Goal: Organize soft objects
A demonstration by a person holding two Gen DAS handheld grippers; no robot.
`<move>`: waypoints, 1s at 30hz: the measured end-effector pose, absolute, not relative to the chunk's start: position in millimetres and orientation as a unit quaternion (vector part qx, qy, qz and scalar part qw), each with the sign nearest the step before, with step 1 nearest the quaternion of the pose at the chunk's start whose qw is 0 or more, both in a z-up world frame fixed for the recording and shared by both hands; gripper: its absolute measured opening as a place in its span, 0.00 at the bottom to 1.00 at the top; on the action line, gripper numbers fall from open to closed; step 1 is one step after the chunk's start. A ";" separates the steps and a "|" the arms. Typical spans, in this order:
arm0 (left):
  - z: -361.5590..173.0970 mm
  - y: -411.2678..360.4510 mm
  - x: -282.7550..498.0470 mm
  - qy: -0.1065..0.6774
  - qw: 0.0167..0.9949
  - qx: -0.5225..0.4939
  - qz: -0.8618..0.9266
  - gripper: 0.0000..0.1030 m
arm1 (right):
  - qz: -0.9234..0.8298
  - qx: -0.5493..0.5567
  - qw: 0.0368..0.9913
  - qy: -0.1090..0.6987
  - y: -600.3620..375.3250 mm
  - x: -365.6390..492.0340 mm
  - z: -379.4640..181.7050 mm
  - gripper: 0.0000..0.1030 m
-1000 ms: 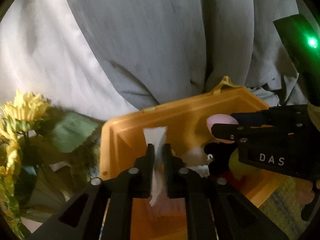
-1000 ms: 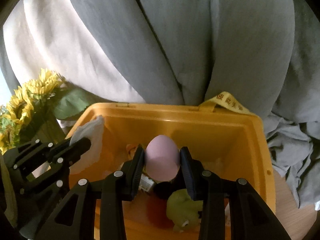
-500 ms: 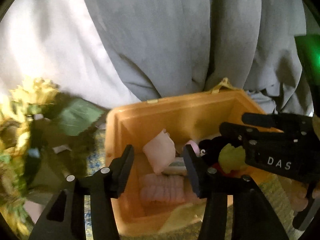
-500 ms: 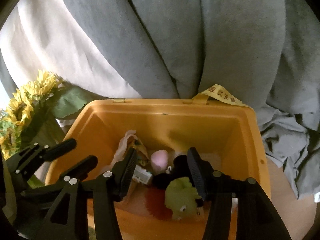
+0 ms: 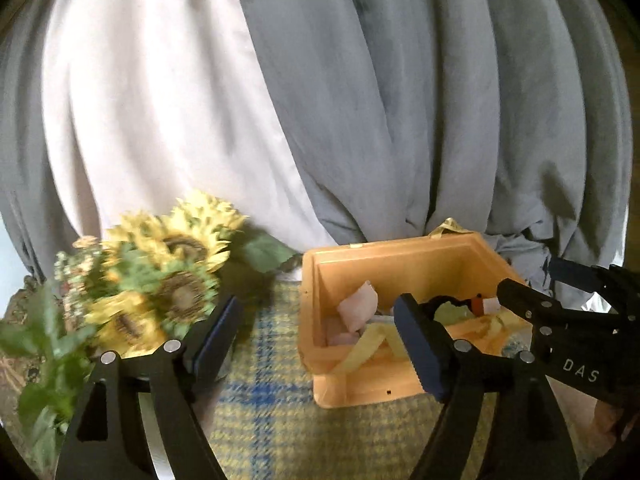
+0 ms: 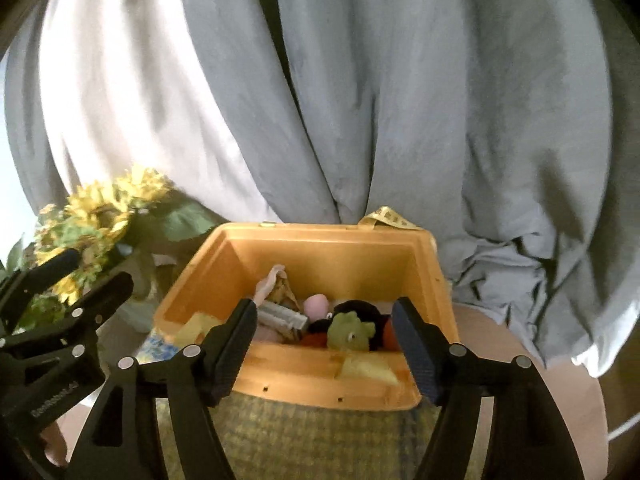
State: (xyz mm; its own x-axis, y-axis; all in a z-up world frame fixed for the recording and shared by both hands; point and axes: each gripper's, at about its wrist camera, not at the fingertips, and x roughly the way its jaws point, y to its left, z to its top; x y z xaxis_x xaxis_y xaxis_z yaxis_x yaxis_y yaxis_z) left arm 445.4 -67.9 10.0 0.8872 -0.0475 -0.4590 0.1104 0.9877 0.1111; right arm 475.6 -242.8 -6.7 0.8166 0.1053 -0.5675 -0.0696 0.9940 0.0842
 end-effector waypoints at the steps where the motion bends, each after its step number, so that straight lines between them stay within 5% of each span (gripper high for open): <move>1: 11.6 -65.1 436.7 0.230 0.970 0.069 -0.037 0.78 | 0.044 0.031 0.955 0.292 -242.4 465.4 -3.7 0.71; 30: 30.4 -16.5 236.0 0.143 0.985 0.066 -0.066 0.88 | -0.012 0.040 0.978 0.204 -209.6 249.3 21.6 0.74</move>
State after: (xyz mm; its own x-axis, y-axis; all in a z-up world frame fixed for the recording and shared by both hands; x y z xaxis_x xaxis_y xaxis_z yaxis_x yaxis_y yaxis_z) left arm 236.0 -16.5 30.4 0.9502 -0.1112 -0.2911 0.1493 0.9824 0.1119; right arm 249.3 -209.6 21.6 0.9168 -0.0069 -0.3993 0.0394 0.9965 0.0733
